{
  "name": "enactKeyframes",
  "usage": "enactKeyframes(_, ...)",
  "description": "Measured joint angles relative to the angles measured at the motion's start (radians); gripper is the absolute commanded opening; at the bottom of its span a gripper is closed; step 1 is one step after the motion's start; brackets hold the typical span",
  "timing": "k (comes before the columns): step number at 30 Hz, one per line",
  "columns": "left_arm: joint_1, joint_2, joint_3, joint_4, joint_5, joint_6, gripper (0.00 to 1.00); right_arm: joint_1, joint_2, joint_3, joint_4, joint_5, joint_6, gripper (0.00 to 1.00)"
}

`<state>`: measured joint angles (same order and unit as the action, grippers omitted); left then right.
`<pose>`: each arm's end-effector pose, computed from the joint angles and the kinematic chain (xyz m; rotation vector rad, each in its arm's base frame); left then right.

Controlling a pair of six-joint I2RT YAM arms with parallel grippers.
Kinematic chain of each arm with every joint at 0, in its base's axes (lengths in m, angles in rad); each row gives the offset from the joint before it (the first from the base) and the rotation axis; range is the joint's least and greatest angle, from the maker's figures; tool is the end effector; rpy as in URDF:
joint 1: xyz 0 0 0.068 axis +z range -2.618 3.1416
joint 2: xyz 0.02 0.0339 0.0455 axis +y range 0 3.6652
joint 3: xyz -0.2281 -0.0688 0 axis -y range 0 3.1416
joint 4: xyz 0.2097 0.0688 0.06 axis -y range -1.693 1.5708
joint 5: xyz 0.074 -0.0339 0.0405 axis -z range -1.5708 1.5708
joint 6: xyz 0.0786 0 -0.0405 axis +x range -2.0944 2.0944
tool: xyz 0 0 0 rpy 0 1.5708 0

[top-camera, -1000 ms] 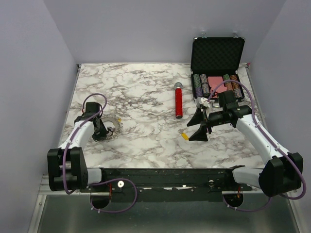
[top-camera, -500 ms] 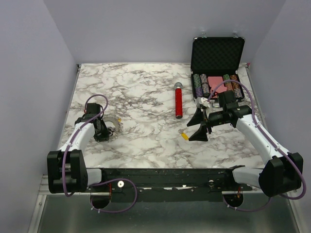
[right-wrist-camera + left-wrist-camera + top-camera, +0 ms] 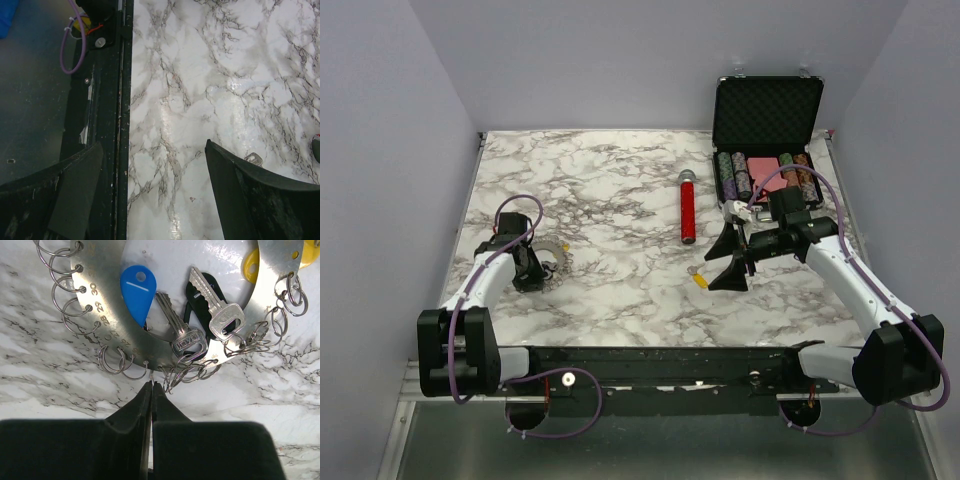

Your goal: Put the keys on the keyring

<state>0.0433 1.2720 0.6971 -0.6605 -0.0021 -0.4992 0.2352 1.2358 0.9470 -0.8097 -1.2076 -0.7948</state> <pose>0.2115 0.0093 0.1237 -0.7541 2.7096 -0.1047 0.1866 0.1203 0.2359 -1.3285 1.6446 1.2440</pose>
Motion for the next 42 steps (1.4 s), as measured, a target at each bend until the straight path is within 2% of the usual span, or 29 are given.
enactKeyframes(2,-0.003,-0.003,0.000,0.000,-0.006,0.000,0.10,0.000,0.000,0.000,0.000,0.000,0.000,0.91)
enactKeyframes(8,-0.011,-0.079,0.000,0.000,-0.014,0.000,0.29,0.000,0.000,0.000,0.000,0.000,0.000,0.91)
enactKeyframes(14,-0.013,-0.115,0.000,0.000,-0.017,0.002,0.30,0.000,0.000,0.000,0.000,0.000,0.000,0.91)
enactKeyframes(21,-0.046,0.008,0.000,-0.011,-0.019,0.001,0.30,0.000,0.000,0.000,0.000,0.000,0.000,0.91)
enactKeyframes(26,-0.085,0.056,0.000,-0.021,-0.030,0.000,0.27,0.000,0.000,0.000,0.000,-0.001,0.000,0.91)
enactKeyframes(36,-0.104,0.074,0.000,-0.022,-0.065,-0.008,0.04,0.000,0.000,0.000,0.000,-0.002,-0.006,0.91)
enactKeyframes(42,-0.124,0.052,0.000,-0.025,-0.075,-0.009,0.00,0.000,0.000,0.000,-0.002,-0.002,-0.011,0.91)
